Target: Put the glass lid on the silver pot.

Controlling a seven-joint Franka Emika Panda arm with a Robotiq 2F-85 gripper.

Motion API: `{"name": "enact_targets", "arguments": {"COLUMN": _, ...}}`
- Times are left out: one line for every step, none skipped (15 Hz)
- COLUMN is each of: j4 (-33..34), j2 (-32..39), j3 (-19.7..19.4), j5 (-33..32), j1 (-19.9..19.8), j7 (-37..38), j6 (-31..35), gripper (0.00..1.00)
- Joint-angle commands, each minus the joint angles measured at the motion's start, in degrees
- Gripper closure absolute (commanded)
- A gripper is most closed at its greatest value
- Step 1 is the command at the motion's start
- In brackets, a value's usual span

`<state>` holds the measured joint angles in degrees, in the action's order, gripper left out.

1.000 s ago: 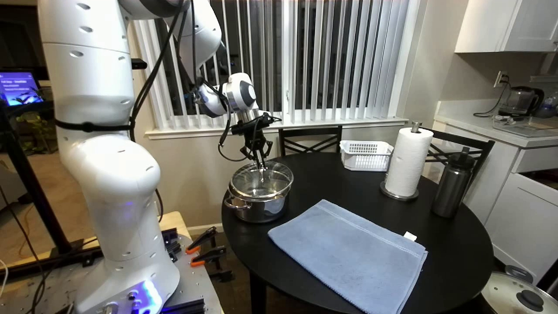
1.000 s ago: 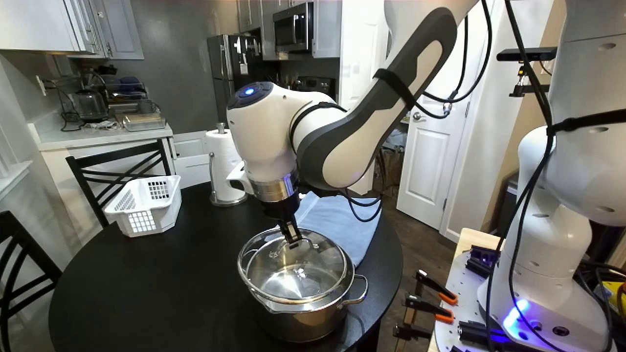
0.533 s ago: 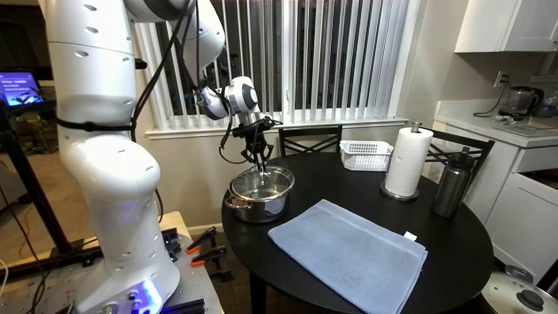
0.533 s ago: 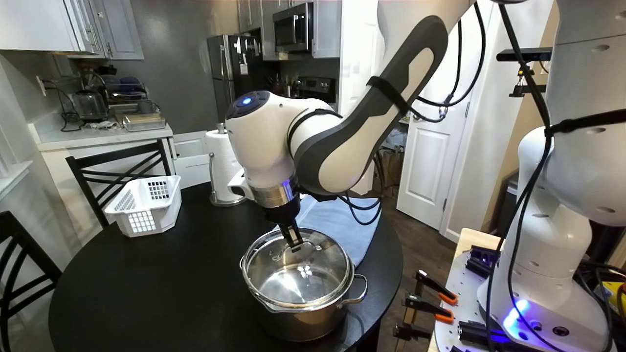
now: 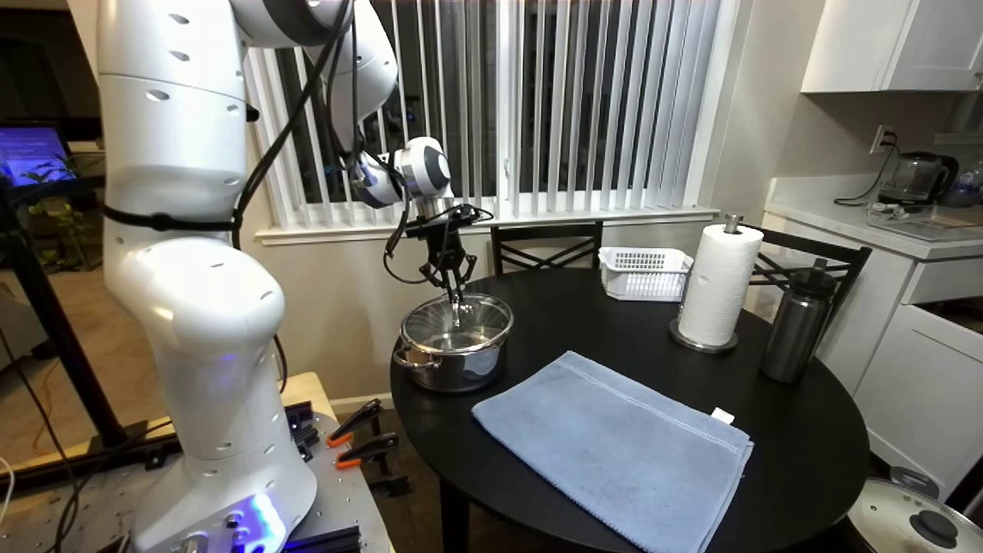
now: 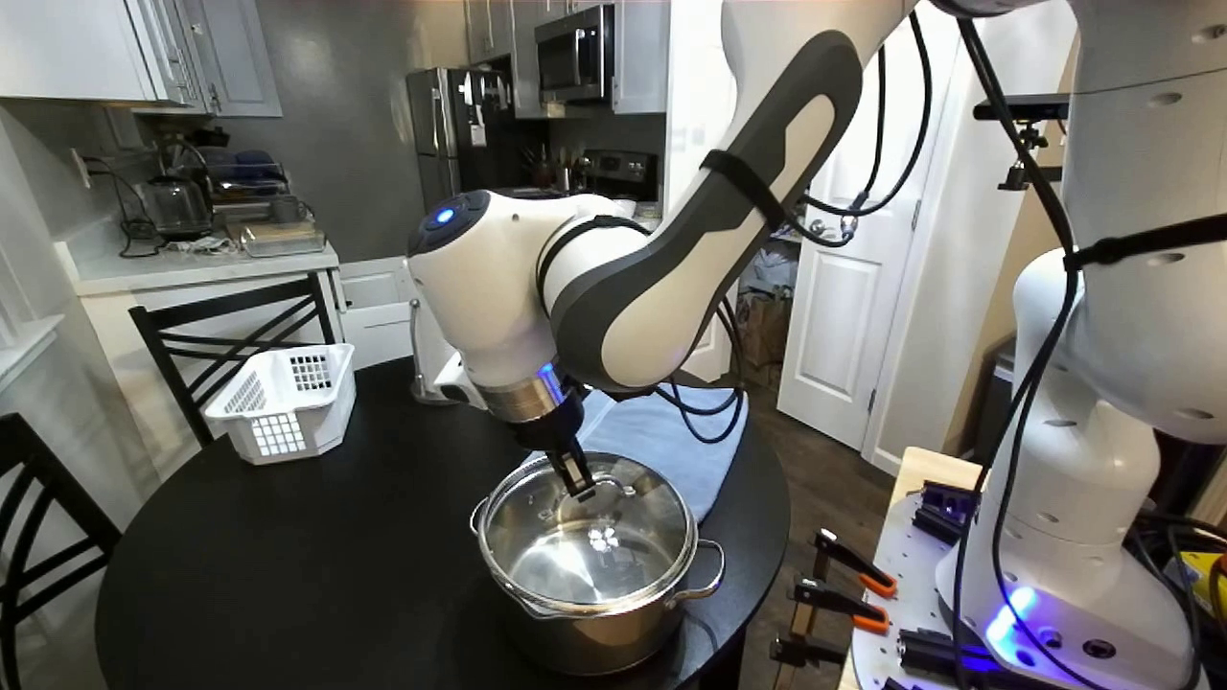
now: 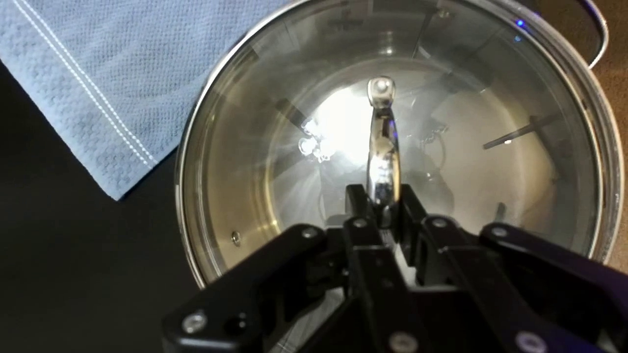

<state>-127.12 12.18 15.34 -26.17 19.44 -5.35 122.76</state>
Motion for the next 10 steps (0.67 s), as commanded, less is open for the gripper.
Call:
{"name": "enact_targets", "arguments": {"j4": 1.4, "j2": 0.6, "j3": 0.8, "j5": 0.6, "j1": 0.6, "j7": -0.3, "j6": -3.9, "gripper": 0.96}}
{"name": "enact_targets", "arguments": {"j4": 1.7, "j2": 0.7, "j3": 0.8, "j5": 0.7, "j1": 0.7, "j7": -0.4, "j6": -4.3, "gripper": 0.96}}
{"name": "enact_targets", "arguments": {"j4": 2.0, "j2": 0.9, "j3": 0.9, "j5": 0.8, "j1": 0.7, "j7": -0.4, "j6": -4.7, "gripper": 0.96}}
{"name": "enact_targets", "arguments": {"j4": 2.5, "j2": 1.3, "j3": 0.9, "j5": 0.9, "j1": 0.6, "j7": -0.5, "j6": -5.1, "gripper": 0.96}}
{"name": "enact_targets", "arguments": {"j4": 2.9, "j2": 1.6, "j3": 0.9, "j5": 1.0, "j1": 0.5, "j7": -0.6, "j6": -5.5, "gripper": 0.96}}
{"name": "enact_targets", "arguments": {"j4": 3.5, "j2": 2.0, "j3": 0.8, "j5": 1.0, "j1": 0.5, "j7": -0.6, "j6": -5.8, "gripper": 0.96}}
{"name": "enact_targets", "arguments": {"j4": 4.0, "j2": 2.2, "j3": 0.8, "j5": 1.3, "j1": 0.4, "j7": -0.7, "j6": -6.2, "gripper": 0.96}}
{"name": "enact_targets", "arguments": {"j4": 4.6, "j2": 2.4, "j3": 0.7, "j5": 1.2, "j1": 0.4, "j7": -0.5, "j6": -6.7, "gripper": 0.96}}
{"name": "enact_targets", "arguments": {"j4": 5.1, "j2": 2.5, "j3": 0.8, "j5": 1.5, "j1": 0.4, "j7": -0.6, "j6": -7.2, "gripper": 0.96}}
{"name": "enact_targets", "arguments": {"j4": 5.5, "j2": 2.5, "j3": 0.8, "j5": 1.6, "j1": 0.5, "j7": -0.5, "j6": -7.6, "gripper": 0.96}}
